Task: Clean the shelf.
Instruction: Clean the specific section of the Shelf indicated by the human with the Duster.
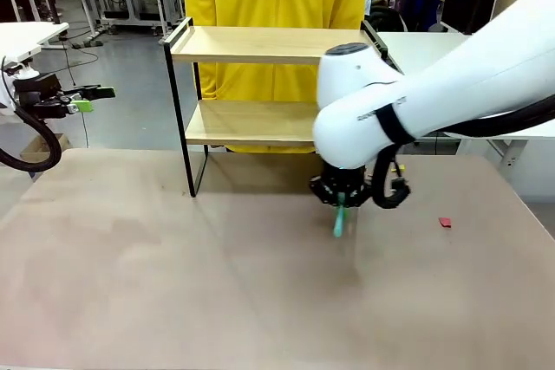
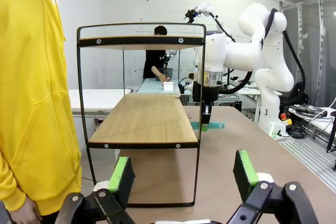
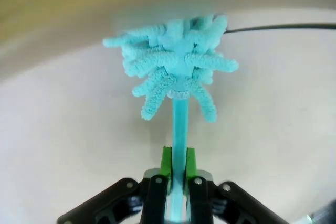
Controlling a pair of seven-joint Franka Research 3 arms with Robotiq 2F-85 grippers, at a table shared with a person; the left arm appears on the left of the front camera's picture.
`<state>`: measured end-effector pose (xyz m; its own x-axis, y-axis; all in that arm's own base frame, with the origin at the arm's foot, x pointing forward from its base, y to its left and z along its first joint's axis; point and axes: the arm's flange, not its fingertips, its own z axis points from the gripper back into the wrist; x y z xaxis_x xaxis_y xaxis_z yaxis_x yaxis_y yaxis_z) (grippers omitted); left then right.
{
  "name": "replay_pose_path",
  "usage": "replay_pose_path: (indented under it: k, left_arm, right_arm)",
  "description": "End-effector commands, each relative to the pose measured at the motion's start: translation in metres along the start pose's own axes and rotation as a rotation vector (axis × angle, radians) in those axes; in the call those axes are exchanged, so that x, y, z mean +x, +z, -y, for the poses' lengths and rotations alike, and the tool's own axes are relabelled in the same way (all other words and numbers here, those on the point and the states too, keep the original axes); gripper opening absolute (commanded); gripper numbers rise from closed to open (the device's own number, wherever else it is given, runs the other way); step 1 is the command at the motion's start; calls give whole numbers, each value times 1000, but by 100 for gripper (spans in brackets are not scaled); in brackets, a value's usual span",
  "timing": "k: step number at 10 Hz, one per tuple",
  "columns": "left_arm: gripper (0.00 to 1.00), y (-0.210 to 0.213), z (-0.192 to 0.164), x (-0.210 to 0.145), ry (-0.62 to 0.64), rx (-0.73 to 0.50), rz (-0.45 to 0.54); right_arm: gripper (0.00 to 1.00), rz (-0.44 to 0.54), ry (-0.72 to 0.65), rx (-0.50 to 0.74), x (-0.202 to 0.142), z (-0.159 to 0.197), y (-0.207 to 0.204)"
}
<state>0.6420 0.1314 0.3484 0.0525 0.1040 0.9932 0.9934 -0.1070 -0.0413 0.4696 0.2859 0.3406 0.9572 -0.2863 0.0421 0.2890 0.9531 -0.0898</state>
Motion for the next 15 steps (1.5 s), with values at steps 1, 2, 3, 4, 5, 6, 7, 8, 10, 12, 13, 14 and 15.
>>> replay_pose_path:
  k: [1,2,3,4,5,6,7,8,10,12,13,14,15]
  left_arm:
    - [100,-1,3,1,-13,-6,-5]
    - [100,-1,3,1,-13,-6,-5]
    - [100,-1,3,1,-13,-6,-5]
    - [100,-1,3,1,-13,-6,-5]
    - [100,-1,3,1,-13,-6,-5]
    - [100,-1,3,1,-13,-6,-5]
    - [100,-1,3,1,-13,-6,-5]
    - [100,-1,3,1,-13,-6,-5]
    - [100,-1,3,1,-13,-6,-5]
    - [100,-1,3,1,-13,-6,-5]
    - [100,-1,3,1,-13,-6,-5]
    - [100,-1,3,1,-13,-6,-5]
    - [100,-1,3,1,-13,-6,-5]
  right_arm:
    - [13,25,53,34,-11,34,21]
    - [13,31,121,131,-17,20,25]
    - [13,15,27,3,-2,13,9]
    - [13,15,27,3,-2,13,9]
    - [13,15,27,3,-2,13,9]
    - [13,27,65,30,-9,16,16]
    - [13,44,148,38,-16,28,33]
    - [13,60,234,56,-26,44,46]
    - [13,65,404,78,-50,64,62]
    - [13,54,548,80,-68,71,73]
    - [13,38,622,78,-74,74,78]
    - [13,8,721,82,-81,81,85]
    - [13,-34,817,38,-85,89,91]
